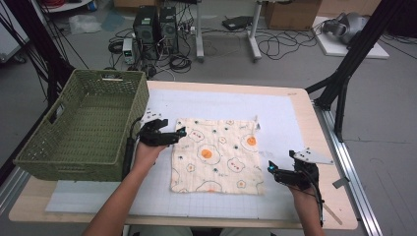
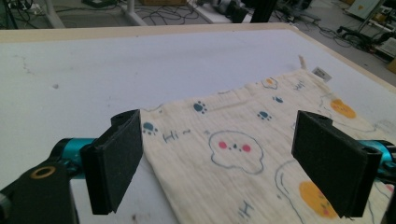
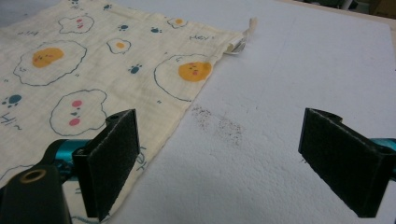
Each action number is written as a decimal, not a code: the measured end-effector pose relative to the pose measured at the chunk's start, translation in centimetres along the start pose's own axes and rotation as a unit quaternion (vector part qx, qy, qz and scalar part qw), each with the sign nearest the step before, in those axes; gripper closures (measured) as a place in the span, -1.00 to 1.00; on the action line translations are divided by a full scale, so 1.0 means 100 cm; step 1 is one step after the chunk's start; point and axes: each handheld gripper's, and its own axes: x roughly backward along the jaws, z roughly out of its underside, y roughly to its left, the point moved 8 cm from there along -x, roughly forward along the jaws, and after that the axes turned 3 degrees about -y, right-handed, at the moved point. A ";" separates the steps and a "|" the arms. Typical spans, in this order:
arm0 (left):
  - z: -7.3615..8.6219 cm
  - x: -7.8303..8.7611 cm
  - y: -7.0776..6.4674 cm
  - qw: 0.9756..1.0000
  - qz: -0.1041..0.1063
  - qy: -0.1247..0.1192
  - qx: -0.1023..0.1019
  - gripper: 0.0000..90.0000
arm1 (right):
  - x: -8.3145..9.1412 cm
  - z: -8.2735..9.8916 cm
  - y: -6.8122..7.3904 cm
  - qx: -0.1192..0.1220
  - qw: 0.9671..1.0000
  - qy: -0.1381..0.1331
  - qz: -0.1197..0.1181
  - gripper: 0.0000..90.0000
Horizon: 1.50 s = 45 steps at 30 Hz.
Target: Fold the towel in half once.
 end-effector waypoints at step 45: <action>0.028 -0.067 0.046 0.990 -0.075 0.109 -0.057 0.79 | -0.025 -0.003 -0.009 -0.044 0.998 0.030 -0.029 -0.74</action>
